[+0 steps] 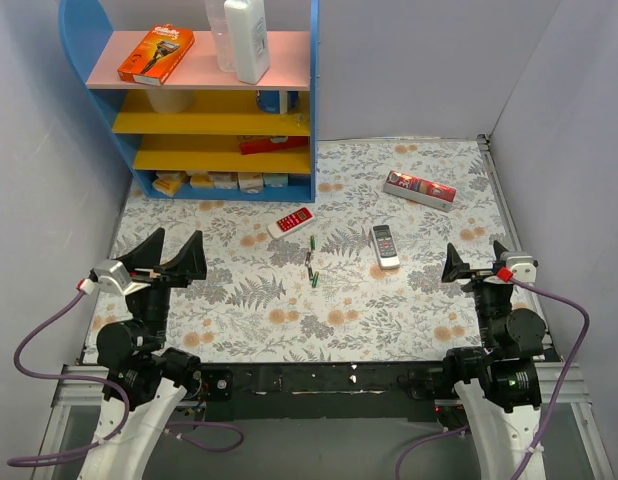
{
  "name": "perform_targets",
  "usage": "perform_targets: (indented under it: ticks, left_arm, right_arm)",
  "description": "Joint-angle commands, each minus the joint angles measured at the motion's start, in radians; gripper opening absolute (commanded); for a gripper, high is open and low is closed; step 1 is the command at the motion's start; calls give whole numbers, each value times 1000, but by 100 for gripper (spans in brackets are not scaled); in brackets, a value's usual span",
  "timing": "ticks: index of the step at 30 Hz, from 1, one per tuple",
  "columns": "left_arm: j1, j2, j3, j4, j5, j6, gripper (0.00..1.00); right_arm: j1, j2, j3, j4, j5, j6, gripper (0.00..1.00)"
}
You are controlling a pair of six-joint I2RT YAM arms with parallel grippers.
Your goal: Load the batteries into the remote control
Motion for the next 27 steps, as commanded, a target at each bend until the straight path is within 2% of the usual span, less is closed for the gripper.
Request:
perform_targets:
  ticks: [1, 4, 8, 17, 21, 27]
  left_arm:
    - [5, -11, 5, -15, 0, -12, 98]
    - [5, -17, 8, -19, 8, -29, 98]
    - [5, -14, 22, -51, 6, -67, 98]
    - [5, 40, 54, -182, 62, -156, 98]
    - [5, 66, 59, -242, 95, -199, 98]
    - [5, 132, 73, -292, 144, -224, 98]
  right_arm:
    - [-4, -53, 63, -18, -17, 19, 98]
    - [-4, -9, 103, -49, -21, 45, 98]
    - [-4, 143, 178, -127, -138, 70, 98]
    - [-4, 436, 293, -247, -231, 208, 98]
    - [-4, 551, 321, -313, -181, 282, 98]
    - [-4, 727, 324, -353, -215, 294, 98]
